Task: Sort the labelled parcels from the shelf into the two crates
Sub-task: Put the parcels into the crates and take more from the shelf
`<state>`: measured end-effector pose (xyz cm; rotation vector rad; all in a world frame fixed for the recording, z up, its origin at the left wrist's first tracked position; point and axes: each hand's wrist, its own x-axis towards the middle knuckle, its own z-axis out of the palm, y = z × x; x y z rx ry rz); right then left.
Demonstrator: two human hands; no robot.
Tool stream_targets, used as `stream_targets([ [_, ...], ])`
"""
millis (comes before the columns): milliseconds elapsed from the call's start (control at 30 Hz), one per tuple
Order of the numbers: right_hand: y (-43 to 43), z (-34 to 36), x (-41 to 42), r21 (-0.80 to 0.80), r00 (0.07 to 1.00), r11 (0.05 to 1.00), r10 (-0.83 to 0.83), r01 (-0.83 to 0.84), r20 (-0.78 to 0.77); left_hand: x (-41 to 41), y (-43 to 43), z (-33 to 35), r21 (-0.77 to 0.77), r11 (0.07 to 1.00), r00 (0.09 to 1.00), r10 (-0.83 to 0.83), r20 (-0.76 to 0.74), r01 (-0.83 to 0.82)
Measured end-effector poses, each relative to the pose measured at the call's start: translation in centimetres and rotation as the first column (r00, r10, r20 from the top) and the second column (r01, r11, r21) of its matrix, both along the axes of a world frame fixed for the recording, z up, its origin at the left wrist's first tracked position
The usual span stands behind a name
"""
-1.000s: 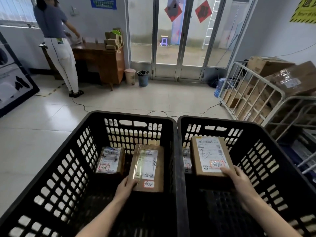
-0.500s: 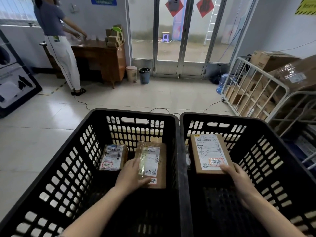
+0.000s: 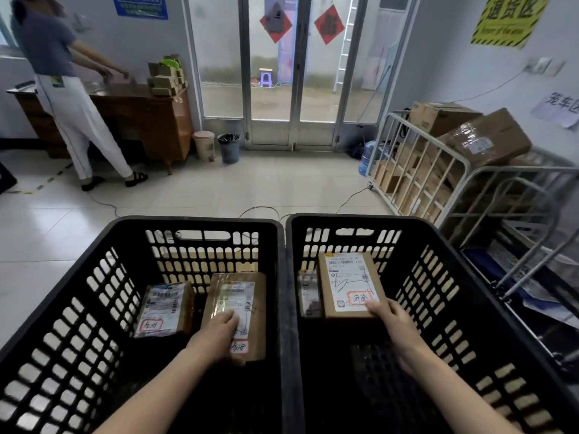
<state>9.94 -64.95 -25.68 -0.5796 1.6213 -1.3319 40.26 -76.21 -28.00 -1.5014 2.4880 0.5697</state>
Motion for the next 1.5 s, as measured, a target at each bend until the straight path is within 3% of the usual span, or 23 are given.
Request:
stream_targets([
  [133,0.4,0.2,-1.1,0.015,1.0,1.0,-0.016,0.016,-0.002,-1.3,0.0,0.9,-0.004,0.999,0.999,0.033,0.024,-0.033],
  [267,0.2,0.3,-2.6,0.046,0.999,0.999,-0.025,0.027,-0.043,-2.6,-0.5,3.0,-0.089,0.988,0.982,0.11,-0.157,-0.125],
  [500,-1.1,-0.4,-5.6,0.079,0.994,0.996,-0.039,0.047,-0.102,-3.3,-0.8,7.6,-0.284,0.944,0.931,0.055,-0.361,-0.166],
  [700,-2.2,-2.4,-7.6,0.124,0.991,0.99,-0.049,0.064,-0.122,-5.6,-0.2,11.2,-0.343,0.922,0.871,-0.016,-0.492,-0.177],
  [867,-2.7,-3.8,-8.6,0.177,0.983,0.983,-0.01,0.042,-0.183,-8.2,0.8,12.5,-0.365,0.923,0.856,-0.092,-0.508,-0.118],
  [1333,-3.6,-8.0,-6.6,0.213,0.97,0.965,0.186,-0.15,-0.159,-12.9,3.1,12.0,-0.329,0.943,0.92,-0.175,-0.35,0.054],
  [1433,-4.0,-7.6,-6.7,0.241,0.895,0.958,0.24,-0.156,-0.375,-13.3,3.2,11.8,-0.328,0.943,0.922,-0.179,-0.342,0.061],
  [1500,-4.5,-6.8,-6.5,0.273,0.71,0.947,0.311,-0.172,-0.631,-13.5,3.2,11.7,-0.326,0.944,0.922,-0.177,-0.346,0.059],
])
